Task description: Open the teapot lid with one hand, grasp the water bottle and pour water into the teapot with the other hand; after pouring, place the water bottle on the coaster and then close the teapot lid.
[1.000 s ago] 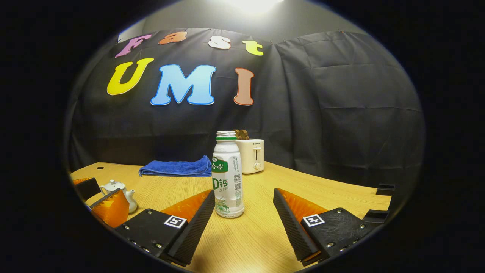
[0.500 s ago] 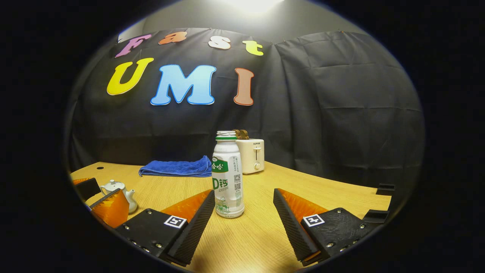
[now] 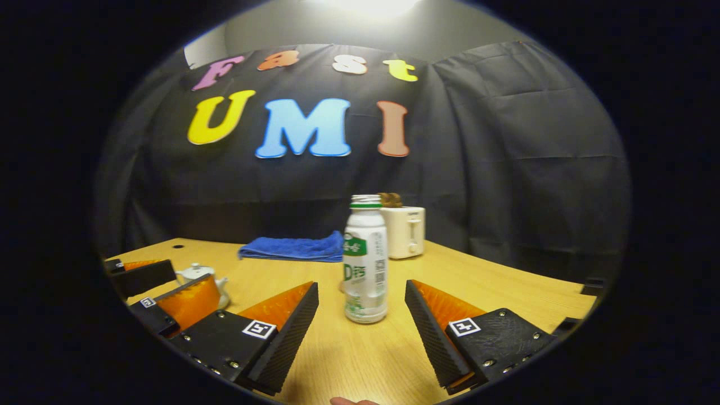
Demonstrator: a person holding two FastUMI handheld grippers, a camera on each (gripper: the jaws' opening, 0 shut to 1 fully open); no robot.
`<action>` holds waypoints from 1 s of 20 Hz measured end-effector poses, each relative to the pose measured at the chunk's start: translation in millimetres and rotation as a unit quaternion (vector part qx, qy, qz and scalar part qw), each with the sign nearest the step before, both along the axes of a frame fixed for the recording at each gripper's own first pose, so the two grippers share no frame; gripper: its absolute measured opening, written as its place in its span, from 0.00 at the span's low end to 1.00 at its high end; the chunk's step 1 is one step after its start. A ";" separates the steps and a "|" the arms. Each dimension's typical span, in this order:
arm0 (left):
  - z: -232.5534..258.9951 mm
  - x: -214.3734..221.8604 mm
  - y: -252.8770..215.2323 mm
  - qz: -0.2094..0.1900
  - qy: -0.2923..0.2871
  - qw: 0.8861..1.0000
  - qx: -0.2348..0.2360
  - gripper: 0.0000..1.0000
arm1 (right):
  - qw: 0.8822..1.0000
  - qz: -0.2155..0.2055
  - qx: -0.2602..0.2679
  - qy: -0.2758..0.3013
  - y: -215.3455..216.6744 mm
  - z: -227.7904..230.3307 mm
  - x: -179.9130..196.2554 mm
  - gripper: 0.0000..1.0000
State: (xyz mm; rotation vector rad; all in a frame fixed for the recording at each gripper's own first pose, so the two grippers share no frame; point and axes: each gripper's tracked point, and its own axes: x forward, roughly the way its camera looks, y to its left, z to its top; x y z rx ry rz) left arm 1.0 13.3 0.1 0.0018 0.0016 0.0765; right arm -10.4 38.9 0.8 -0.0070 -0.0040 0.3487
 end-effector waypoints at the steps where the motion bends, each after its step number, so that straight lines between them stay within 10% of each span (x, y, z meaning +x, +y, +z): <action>1: 0.8 -4.1 6.9 0.013 0.000 1.000 0.000 1.00 | 1.000 0.031 -0.001 0.001 2.1 -1.4 0.3 0.96; 20: -7.1 50.7 68.3 0.082 0.011 0.997 -0.001 1.00 | 0.997 0.077 -0.005 -0.001 13.1 -0.3 5.8 0.96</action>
